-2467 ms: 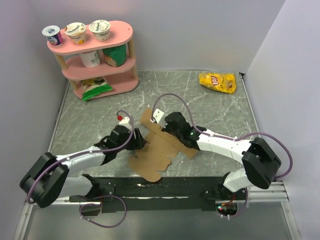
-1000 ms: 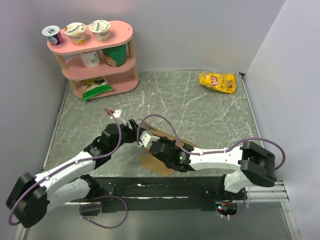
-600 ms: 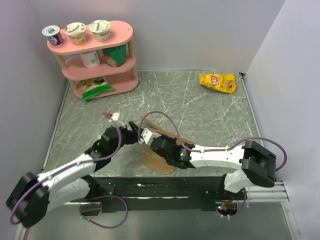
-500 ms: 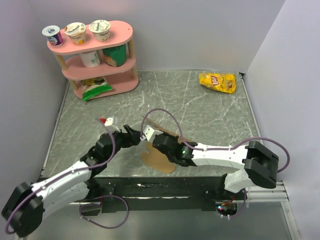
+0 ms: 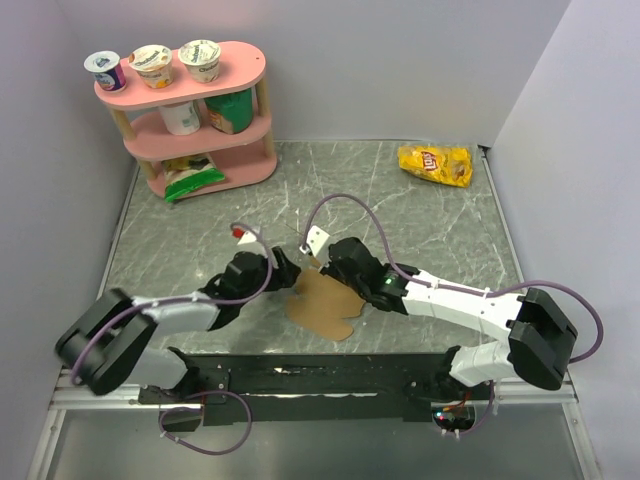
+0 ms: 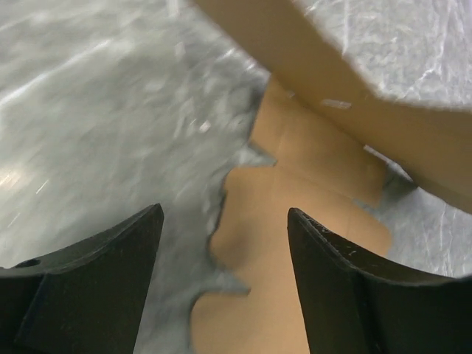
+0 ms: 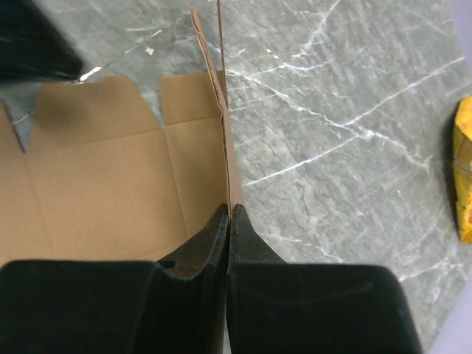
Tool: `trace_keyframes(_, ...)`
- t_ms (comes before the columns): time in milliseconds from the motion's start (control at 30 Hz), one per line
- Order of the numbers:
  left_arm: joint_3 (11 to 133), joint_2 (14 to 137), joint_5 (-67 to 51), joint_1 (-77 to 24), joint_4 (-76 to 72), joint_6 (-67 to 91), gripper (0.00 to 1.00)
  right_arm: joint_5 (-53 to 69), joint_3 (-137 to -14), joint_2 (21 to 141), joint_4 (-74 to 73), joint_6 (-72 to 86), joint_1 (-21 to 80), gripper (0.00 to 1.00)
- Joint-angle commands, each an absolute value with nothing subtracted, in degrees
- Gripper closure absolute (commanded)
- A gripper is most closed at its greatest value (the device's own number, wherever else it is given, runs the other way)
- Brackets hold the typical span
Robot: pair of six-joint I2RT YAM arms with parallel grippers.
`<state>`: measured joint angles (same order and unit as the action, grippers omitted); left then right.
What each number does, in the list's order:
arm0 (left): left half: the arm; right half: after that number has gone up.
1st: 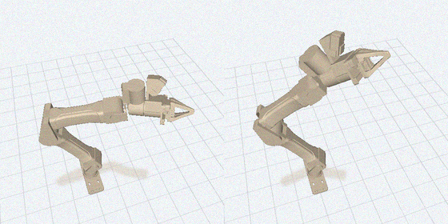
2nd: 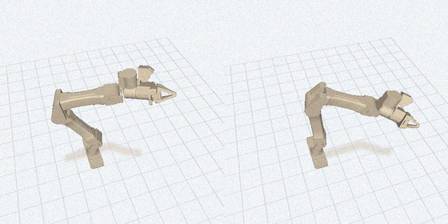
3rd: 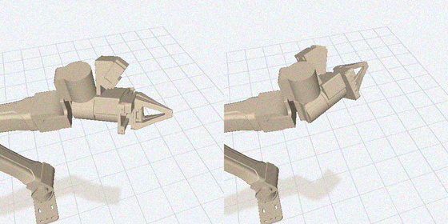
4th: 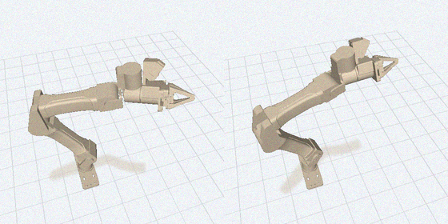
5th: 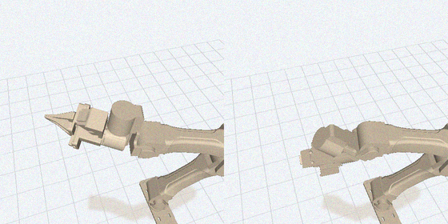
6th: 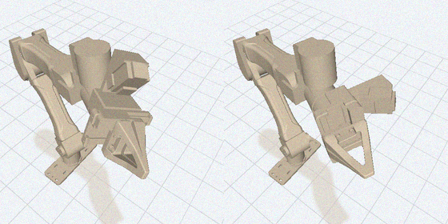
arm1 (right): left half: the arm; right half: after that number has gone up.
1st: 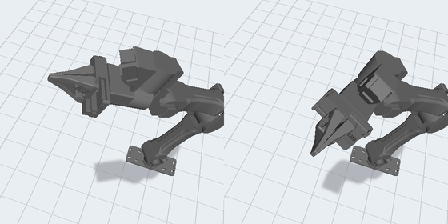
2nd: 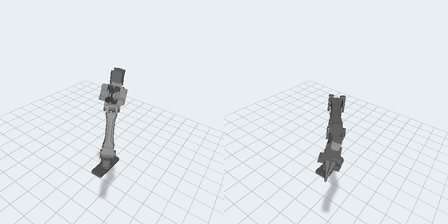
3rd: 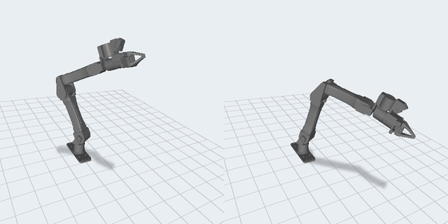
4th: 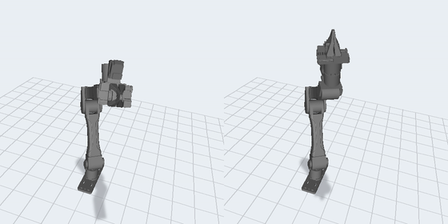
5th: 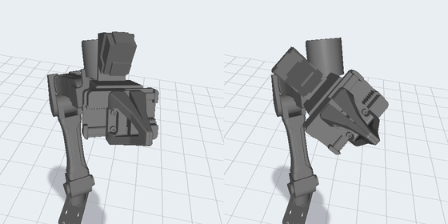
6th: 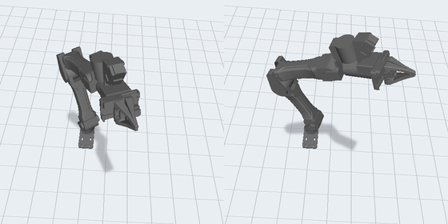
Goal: Fold the paper box
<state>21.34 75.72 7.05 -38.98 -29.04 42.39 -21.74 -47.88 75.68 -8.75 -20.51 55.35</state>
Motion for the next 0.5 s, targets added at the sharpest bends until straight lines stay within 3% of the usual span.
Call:
trace_keyframes(0,27.5,83.8,1.5,-38.9,-39.8,39.1,0.28,-18.4,-50.1,74.7,-8.6,-18.6,54.7,1.00)
trace_keyframes(233,35.1,95.9,0.4,-38.9,-44.1,37.1,0.32,-15.7,-50.7,75.2,-8.5,-17.8,52.7,1.00)
trace_keyframes(467,39.5,101.5,-0.2,-39.1,-40.4,36.3,0.46,-11.8,-51.9,74.9,-10.1,-17.8,49.5,1.00)
